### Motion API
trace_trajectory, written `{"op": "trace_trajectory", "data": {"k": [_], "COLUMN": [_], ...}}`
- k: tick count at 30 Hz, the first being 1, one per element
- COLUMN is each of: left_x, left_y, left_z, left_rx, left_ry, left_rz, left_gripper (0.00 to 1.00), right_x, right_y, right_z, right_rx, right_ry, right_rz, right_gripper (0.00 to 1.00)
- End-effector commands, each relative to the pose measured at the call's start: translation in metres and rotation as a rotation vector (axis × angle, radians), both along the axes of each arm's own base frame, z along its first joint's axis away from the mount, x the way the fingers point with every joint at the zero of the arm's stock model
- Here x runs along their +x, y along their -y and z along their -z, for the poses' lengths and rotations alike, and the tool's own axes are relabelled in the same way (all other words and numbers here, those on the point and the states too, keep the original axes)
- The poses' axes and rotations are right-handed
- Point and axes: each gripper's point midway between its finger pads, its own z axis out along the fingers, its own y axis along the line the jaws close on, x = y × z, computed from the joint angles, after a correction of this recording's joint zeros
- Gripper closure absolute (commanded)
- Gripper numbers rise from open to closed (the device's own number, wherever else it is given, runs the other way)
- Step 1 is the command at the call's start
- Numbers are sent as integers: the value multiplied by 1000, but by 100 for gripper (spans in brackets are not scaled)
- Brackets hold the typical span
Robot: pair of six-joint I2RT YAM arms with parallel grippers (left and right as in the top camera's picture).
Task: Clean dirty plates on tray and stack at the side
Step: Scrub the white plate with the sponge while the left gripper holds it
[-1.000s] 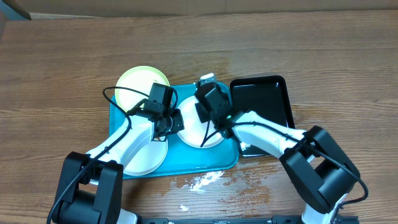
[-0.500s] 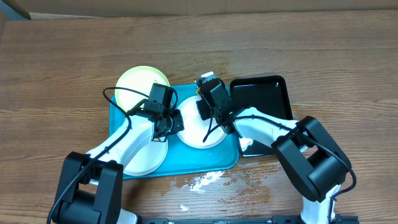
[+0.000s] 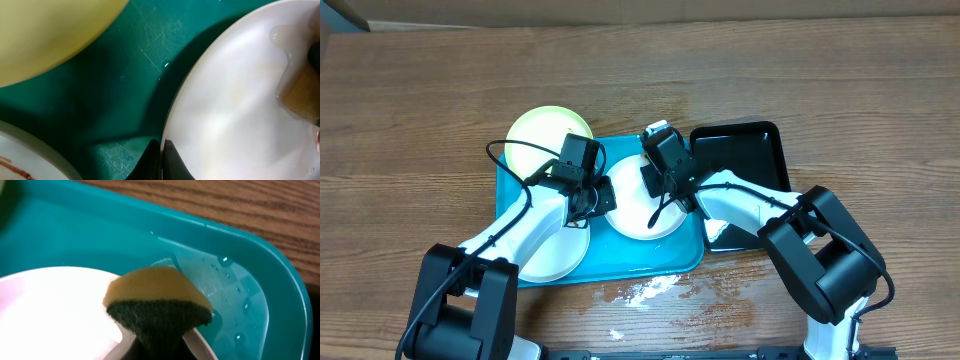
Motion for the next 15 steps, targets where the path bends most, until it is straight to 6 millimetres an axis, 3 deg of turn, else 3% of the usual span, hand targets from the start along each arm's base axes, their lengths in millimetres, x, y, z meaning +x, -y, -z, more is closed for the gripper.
{"op": "trace_trajectory", "data": {"k": [1,4,11,15], "left_x": [6,6,6,7], "left_y": [-2,-2,-2,-2], "left_z": [-2,-1,-1,-2], "left_rx": [7,7,7,6], "left_ry": [6,6,6,9], "left_rz": [-18,-18,-18,-18], "left_gripper": [96,96,96,96], "right_x": [-1,-3,-12,-12], "right_y": [11,13,23,12], "right_z": [6,7,-17,-35], "right_rx": [-39,-58,-82,-16], "right_ry": [-17,-23,-31,-21], "right_rz": [14,-3,6,-15], "right_gripper": [96,96,96,96]}}
